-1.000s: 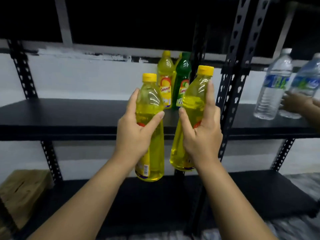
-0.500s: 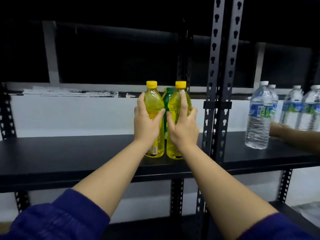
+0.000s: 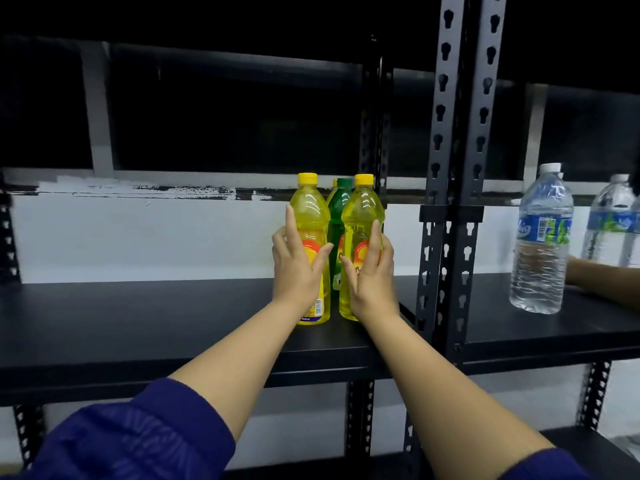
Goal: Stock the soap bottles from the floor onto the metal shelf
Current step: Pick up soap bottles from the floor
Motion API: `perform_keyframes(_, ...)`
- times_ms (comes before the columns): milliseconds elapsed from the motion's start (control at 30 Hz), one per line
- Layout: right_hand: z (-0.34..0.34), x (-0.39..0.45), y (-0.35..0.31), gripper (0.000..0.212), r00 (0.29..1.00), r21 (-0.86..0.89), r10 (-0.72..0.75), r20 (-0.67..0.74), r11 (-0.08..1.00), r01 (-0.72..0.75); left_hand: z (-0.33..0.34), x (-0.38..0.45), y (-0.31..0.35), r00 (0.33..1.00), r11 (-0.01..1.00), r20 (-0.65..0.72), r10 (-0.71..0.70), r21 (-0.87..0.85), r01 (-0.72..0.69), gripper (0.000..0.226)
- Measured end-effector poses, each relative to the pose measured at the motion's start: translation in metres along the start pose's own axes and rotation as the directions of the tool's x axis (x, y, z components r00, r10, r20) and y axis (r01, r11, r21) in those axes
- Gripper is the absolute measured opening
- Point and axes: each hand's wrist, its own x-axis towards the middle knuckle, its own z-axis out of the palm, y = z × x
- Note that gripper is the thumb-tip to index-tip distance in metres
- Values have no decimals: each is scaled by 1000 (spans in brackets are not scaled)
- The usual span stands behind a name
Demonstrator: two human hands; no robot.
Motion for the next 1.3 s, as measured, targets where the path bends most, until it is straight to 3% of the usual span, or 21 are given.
perform_keyframes(200,1,-2,6,91,988,-5,89,128,996,-89,0,-17,-16,985,994,159,-64,-81,77,103)
perform_keyframes(400,-2,0,7,92,963,-122,221,156,971,-204,-1,-14,-15,988,988,96,-122,-86,131,104)
perform_keyframes(600,0,-2,10,100,962,-108,199,186,978,-181,-11,-15,-25,974,962,127,-189,-172,210,103)
perform_keyframes(1300,-1,1,20,112,943,-45,217,253,976,-212,-8,-10,-28,953,962,222,-204,-135,238,110)
